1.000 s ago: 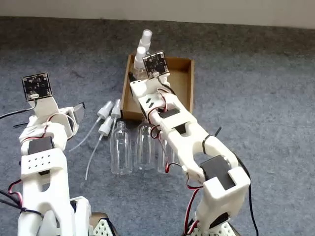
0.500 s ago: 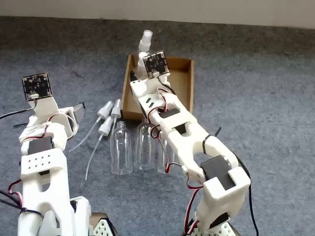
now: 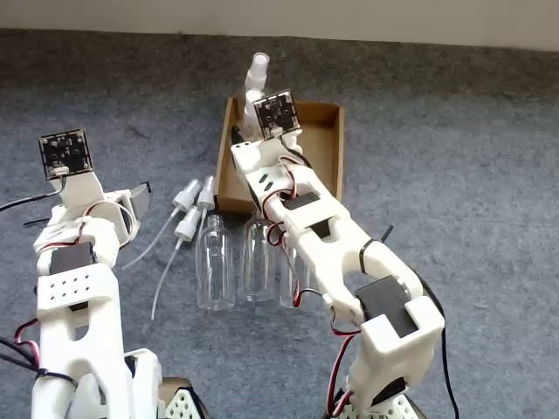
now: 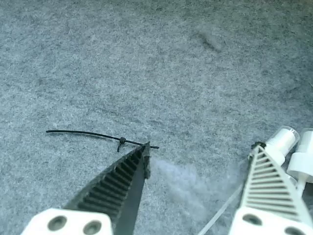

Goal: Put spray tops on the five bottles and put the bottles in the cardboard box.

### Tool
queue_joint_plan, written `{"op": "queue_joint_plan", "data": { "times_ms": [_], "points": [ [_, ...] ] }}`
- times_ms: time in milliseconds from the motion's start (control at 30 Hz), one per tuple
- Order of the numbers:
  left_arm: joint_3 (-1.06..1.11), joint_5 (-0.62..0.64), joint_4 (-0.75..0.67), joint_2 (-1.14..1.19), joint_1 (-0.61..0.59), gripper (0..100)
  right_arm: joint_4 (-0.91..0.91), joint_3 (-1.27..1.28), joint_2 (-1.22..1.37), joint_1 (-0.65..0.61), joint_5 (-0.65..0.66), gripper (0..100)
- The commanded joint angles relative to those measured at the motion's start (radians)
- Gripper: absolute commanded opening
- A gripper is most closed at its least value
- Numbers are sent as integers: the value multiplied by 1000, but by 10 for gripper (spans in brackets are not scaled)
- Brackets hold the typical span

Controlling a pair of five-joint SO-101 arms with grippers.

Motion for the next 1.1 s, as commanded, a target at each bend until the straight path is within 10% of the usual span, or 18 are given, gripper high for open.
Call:
{"op": "queue_joint_plan", "data": {
  "times_ms": [0, 1067],
  "points": [
    [-42, 6, -20, 4, 18, 287, 24, -61, -24, -8, -9, 214],
    [-42, 6, -20, 4, 18, 287, 108, -67, -136, -10, -11, 330]
  ]
}}
